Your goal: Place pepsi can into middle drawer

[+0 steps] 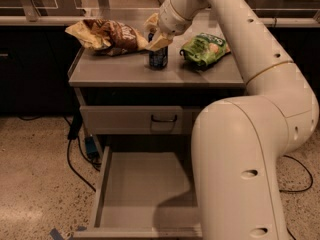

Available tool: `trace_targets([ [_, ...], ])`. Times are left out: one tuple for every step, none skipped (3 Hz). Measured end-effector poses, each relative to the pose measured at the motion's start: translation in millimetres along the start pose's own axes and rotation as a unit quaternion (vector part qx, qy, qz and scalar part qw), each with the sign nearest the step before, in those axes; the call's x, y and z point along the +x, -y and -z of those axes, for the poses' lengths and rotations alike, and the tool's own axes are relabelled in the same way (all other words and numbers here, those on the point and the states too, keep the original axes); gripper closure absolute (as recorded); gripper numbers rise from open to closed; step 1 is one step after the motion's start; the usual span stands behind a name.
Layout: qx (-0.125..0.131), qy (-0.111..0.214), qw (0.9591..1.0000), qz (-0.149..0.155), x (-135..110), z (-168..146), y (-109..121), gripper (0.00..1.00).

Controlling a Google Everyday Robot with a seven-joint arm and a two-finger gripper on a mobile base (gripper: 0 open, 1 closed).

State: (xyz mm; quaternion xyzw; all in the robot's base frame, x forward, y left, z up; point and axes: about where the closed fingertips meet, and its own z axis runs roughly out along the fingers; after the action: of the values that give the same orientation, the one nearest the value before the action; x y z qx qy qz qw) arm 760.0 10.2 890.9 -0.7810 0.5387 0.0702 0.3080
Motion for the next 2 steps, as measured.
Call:
trace_targets([
  [0.0, 0.0, 1.0, 0.0, 0.0, -0.1, 0.0, 1.0],
  [0.0, -0.002, 1.0, 0.001, -7.5, 8.2, 3.0, 1.0],
])
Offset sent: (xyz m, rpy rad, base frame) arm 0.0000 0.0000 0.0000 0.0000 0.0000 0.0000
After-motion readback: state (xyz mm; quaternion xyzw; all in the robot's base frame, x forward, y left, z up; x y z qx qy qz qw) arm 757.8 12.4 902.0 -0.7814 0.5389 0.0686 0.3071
